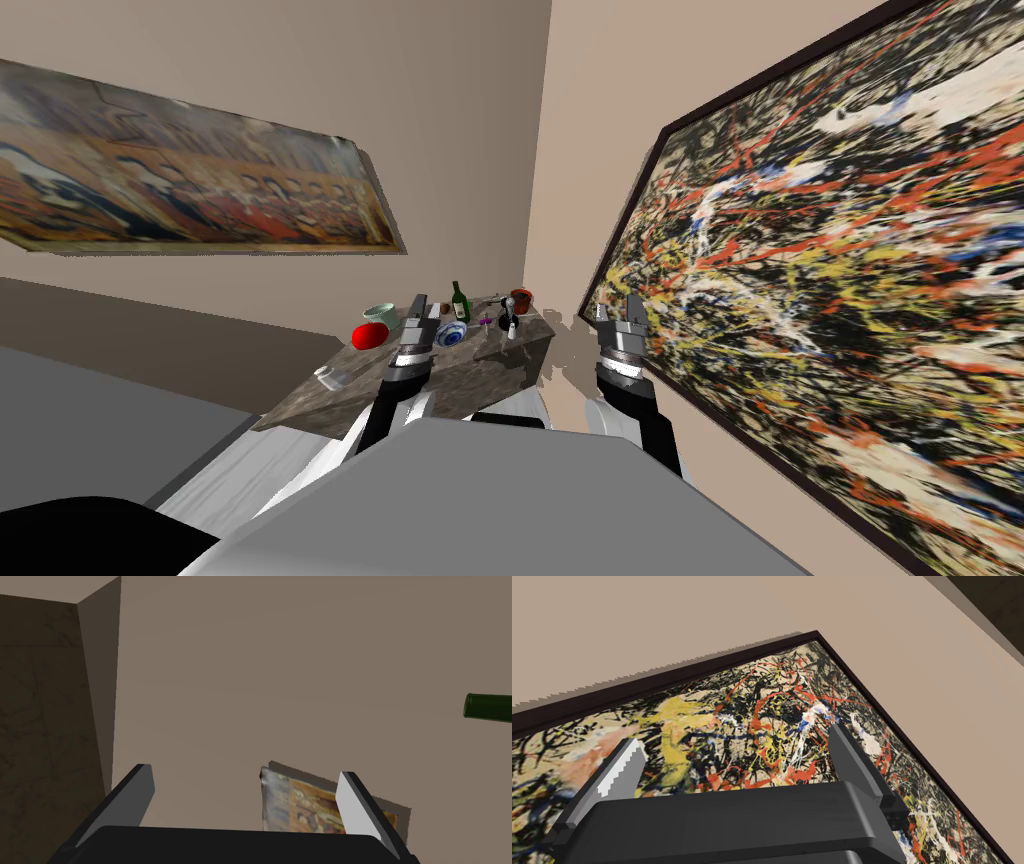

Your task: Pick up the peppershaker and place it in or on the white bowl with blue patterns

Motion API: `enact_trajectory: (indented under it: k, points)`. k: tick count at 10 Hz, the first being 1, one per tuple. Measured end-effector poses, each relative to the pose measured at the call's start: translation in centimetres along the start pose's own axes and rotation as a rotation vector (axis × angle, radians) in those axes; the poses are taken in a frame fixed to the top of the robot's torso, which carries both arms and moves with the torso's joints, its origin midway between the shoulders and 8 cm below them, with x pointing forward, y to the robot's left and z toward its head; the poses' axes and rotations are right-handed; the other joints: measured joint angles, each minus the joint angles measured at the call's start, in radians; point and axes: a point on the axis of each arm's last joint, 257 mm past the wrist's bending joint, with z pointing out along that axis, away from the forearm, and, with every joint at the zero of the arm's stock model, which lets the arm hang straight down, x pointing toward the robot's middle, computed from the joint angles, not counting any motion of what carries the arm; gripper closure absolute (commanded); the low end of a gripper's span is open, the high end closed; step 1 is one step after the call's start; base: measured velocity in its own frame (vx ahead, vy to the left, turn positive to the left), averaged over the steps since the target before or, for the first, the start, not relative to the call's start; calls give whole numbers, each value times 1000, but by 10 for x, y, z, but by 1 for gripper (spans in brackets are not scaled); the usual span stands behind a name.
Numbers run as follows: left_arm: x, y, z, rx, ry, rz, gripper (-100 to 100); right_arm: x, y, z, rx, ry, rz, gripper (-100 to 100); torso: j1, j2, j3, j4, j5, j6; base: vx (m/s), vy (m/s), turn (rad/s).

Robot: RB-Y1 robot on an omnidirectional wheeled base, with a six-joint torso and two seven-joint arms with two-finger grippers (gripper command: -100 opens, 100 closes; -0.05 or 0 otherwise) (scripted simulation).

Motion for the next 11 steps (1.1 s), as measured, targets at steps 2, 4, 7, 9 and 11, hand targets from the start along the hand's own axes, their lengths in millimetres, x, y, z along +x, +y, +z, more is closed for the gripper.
enact_trajectory:
  k: [2,4,7,9,11]
  points:
    - [9,6,-1,-5,46,24,-100,0,0,0,0,0,0,0,1,1,1,0,0,0,-33,11,-14]
    - [20,17,-2,-15,101,61,-100,0,0,0,0,0,0,0,2,3,2,1,0,0,-55,22,-17]
    - [37,41,-8,-41,178,134,-100,0,0,0,0,0,0,0,2,6,4,1,0,0,-98,20,-17]
    - [48,62,-9,-61,226,192,-100,0,0,0,0,0,0,0,1,7,4,2,0,0,-117,23,-21]
    - [67,82,-14,-82,273,254,-100,0,0,0,0,0,0,0,3,8,4,2,1,0,-118,48,-26]
